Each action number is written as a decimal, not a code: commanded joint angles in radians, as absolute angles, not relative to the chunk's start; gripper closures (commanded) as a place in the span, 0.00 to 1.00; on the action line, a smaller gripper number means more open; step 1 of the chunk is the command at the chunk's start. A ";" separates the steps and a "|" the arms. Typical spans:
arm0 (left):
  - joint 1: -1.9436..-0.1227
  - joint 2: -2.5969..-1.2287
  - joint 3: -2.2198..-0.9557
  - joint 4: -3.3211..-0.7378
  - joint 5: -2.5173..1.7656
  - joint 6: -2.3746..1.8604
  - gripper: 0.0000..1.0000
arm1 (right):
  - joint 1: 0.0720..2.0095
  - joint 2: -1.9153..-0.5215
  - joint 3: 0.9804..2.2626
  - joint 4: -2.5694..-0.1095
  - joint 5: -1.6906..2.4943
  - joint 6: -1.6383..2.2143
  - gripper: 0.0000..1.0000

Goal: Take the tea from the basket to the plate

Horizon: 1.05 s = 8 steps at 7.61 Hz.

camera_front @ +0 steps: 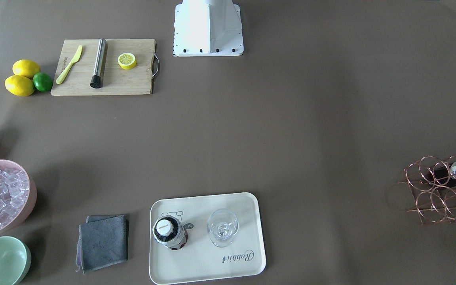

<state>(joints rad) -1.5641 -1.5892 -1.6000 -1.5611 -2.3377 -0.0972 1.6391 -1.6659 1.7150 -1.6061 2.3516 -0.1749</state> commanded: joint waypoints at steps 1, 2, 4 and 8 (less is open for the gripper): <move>-1.517 -1.601 -1.565 -1.562 -2.336 -0.097 0.02 | 1.641 -1.666 1.715 -1.606 2.352 -0.175 0.00; -1.513 -1.601 -1.563 -1.562 -2.338 -0.095 0.02 | 1.641 -1.666 1.715 -1.606 2.352 -0.175 0.00; -1.513 -1.601 -1.575 -1.562 -2.338 -0.097 0.02 | 1.641 -1.666 1.715 -1.606 2.352 -0.175 0.00; -1.513 -1.603 -1.580 -1.562 -2.339 -0.097 0.02 | 1.644 -1.666 1.715 -1.606 2.352 -0.175 0.00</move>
<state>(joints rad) -1.5126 -1.6029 -1.5773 -1.5616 -2.3385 -0.0966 1.6433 -1.6659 1.7150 -1.6061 2.3516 -0.1749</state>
